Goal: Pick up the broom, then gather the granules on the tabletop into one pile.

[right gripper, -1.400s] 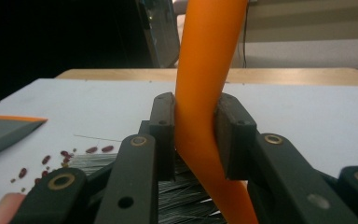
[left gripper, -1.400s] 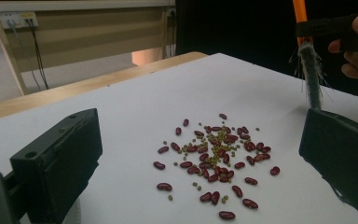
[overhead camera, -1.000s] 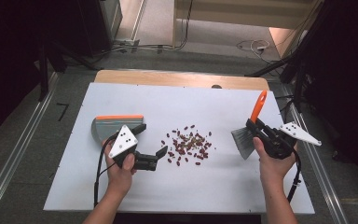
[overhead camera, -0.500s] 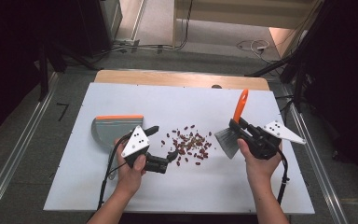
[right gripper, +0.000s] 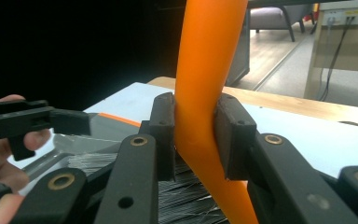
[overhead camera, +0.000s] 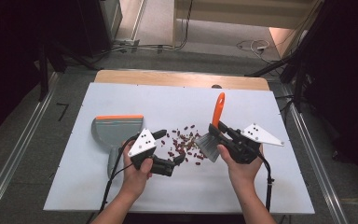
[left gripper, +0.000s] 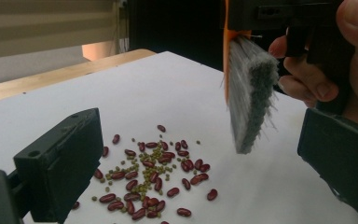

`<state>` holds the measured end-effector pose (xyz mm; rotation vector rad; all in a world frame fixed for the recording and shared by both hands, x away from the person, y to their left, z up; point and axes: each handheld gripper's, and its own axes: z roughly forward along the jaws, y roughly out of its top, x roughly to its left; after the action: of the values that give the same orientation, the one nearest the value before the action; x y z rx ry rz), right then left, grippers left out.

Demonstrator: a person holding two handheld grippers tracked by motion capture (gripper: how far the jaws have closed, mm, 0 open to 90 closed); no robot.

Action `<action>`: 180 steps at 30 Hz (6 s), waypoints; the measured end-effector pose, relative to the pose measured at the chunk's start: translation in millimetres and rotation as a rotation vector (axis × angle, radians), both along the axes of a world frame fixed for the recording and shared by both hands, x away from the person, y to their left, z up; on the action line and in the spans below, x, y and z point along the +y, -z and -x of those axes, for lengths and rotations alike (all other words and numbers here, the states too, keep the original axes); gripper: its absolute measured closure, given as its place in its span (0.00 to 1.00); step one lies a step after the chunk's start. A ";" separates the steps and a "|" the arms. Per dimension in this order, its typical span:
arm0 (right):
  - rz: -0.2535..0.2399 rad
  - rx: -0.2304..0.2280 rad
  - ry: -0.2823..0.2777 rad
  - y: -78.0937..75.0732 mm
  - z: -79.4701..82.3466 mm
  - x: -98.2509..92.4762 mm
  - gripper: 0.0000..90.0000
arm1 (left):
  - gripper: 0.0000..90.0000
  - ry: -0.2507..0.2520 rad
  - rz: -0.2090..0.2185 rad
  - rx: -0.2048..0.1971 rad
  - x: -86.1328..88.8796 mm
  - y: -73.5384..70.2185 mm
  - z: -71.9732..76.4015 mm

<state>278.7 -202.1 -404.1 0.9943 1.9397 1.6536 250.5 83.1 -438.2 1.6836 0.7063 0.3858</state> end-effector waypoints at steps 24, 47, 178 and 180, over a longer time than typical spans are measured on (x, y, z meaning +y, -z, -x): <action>0.009 -0.028 -0.073 0.2 23.2 46.4 0.77 | 0.40 0.019 -0.038 0.132 -37.7 6.1 4.9; -0.033 -0.036 -0.212 -13.1 18.9 39.6 0.55 | 0.96 0.121 -0.014 0.134 -19.4 0.9 1.4; 0.846 0.362 0.182 48.9 -119.2 57.2 0.77 | 0.00 -0.039 -0.056 0.093 115.1 25.6 19.7; 0.851 0.355 0.164 50.7 -114.8 59.2 0.76 | 0.00 -0.036 -0.054 0.091 114.7 25.5 19.5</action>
<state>393.5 -142.9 -454.7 1.0632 2.3610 0.4534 231.0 197.7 -463.6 1.7502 0.8003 0.3576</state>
